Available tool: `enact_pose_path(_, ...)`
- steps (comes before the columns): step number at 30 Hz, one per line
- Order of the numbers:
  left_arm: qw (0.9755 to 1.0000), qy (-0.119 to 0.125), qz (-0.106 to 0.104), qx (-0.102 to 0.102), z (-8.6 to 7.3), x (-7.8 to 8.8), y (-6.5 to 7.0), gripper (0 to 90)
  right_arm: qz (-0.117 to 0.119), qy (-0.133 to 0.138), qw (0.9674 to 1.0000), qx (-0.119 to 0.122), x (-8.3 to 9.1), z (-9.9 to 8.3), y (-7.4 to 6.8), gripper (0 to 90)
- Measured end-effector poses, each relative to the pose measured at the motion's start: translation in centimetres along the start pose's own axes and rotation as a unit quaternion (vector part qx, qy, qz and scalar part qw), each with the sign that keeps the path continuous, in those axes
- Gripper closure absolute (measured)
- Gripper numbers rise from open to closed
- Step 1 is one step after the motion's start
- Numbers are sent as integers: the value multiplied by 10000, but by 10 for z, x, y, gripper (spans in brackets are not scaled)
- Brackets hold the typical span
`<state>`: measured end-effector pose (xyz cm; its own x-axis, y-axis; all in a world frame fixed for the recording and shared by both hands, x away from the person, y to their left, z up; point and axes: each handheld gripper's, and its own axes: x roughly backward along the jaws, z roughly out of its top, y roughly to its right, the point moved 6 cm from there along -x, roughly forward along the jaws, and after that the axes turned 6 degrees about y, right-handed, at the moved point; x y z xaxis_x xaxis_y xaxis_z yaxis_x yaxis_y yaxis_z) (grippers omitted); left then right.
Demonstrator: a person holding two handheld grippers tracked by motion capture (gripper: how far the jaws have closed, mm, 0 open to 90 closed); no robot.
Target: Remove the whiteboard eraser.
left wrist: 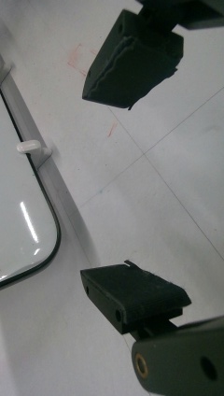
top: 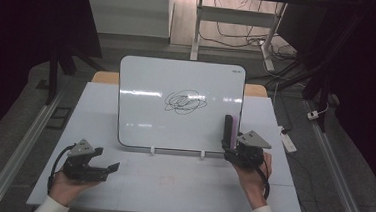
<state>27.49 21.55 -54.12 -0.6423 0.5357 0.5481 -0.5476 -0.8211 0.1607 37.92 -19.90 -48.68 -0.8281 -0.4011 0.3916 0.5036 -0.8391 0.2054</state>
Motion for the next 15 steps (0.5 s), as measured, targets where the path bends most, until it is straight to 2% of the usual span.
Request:
enact_pose_path(8,10000,-15,31,-13,-1,0,-1,147,-16,-121,9998,-133,-4,-4,1,440)
enact_pose_path(11,10000,-20,39,-6,-2,0,-1,146,44,-145,9997,-169,-5,-3,0,509)
enact_pose_path(15,10000,-19,62,8,-3,1,-2,146,-24,-178,9996,-237,-5,-3,-1,545)
